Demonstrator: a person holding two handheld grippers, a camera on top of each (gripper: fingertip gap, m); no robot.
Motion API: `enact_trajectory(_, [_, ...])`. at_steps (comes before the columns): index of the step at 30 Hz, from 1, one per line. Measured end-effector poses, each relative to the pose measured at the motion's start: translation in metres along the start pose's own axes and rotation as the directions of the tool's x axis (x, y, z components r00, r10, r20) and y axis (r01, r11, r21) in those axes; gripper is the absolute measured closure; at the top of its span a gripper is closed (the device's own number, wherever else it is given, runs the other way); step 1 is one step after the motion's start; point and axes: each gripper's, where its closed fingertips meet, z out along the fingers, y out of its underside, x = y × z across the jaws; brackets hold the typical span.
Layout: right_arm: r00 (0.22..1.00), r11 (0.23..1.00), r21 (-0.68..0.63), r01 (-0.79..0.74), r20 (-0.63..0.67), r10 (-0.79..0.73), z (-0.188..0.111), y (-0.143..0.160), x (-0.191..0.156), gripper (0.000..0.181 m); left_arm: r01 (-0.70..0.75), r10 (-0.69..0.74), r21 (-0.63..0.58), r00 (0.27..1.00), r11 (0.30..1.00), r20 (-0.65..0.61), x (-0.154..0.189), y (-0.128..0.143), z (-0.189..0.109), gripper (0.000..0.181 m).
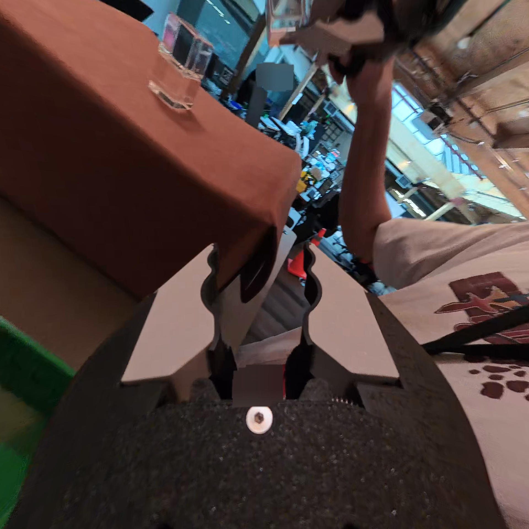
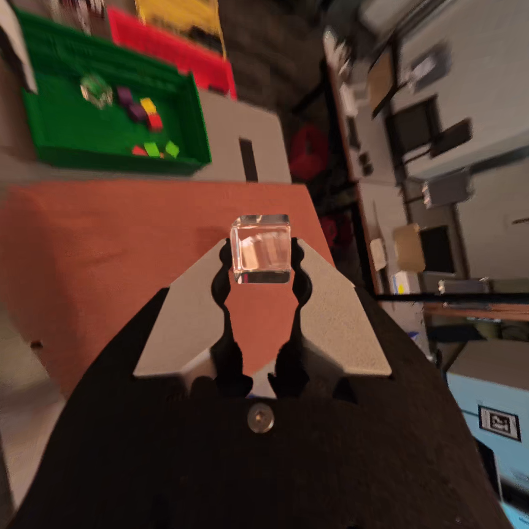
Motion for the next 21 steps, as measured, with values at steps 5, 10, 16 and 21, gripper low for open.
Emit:
enact_trajectory(5, [0.937,0.957,-0.281,0.071,0.348,0.032,0.039,0.019,0.022,0.141,-0.048,0.049,-0.016,0.995,0.999,0.087,-0.005,0.016,-0.009,0.121])
enact_trajectory(10, [0.867,0.890,-0.430,0.154,0.491,0.088,0.062,0.034,0.027,0.141,-0.020,0.019,0.018,0.998,1.000,0.056,0.001,0.017,-0.012,0.121])
enact_trajectory(16, [0.817,0.883,-0.450,0.133,0.554,0.159,0.074,0.037,0.026,0.141,0.007,-0.008,0.031,0.999,0.999,0.040,-0.001,0.020,-0.018,0.121])
enact_trajectory(21, [0.801,0.879,-0.459,0.129,0.571,0.180,0.076,0.040,0.022,0.141,0.012,-0.013,0.039,1.000,0.999,0.026,0.001,0.017,-0.017,0.121])
